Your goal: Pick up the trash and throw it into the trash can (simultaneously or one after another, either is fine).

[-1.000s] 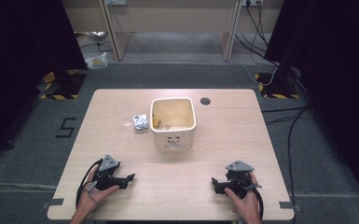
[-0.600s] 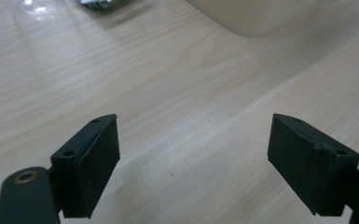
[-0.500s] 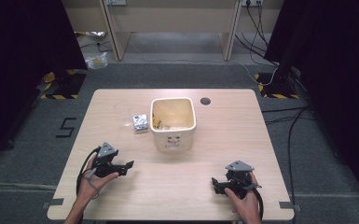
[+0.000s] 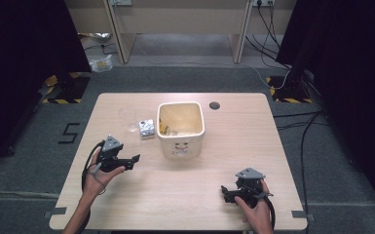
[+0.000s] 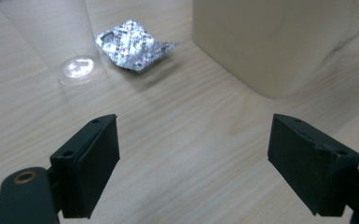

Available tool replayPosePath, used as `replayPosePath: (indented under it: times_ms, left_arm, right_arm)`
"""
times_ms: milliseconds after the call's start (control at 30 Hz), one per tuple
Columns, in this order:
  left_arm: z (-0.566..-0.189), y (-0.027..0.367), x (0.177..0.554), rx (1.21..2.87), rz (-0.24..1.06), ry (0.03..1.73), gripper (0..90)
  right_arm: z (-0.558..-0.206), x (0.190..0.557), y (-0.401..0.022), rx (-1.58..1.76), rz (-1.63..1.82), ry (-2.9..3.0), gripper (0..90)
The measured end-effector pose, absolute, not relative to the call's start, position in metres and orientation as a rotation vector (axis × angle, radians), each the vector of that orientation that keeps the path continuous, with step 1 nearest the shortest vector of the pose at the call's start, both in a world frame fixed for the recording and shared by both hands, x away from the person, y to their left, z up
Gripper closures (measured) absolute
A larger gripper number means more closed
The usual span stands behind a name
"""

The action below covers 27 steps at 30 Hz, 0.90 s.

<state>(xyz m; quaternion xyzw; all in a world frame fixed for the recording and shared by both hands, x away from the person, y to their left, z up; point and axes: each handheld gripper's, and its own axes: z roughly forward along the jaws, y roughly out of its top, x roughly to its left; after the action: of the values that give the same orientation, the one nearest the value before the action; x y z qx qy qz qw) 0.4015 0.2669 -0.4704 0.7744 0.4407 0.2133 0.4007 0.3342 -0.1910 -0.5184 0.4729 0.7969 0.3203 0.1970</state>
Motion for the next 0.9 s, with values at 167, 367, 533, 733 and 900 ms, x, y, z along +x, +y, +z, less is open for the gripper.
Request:
replayPosePath:
  times_ms: [167,367,533,733,900]
  left_arm:
    - [-0.470,0.266,0.409,1.956,0.545,1.120,17.4]
    - [-0.467,0.269,0.417,1.952,0.556,1.118,18.1]
    - [-0.460,0.270,0.427,1.929,0.574,1.096,19.7]
    - [-0.452,0.269,0.439,1.929,0.584,1.081,21.5]
    - [-0.446,0.269,0.447,1.924,0.599,1.074,23.2]
  right_arm:
    - [-0.518,0.334,-0.191,1.323,0.897,2.231,0.3]
    - [-0.518,0.334,-0.191,1.324,0.897,2.231,0.3]
    - [-0.518,0.334,-0.191,1.313,0.900,2.236,0.6]
    - [-0.519,0.334,-0.191,1.313,0.901,2.237,0.5]
    - [-0.518,0.334,-0.191,1.313,0.901,2.237,0.5]
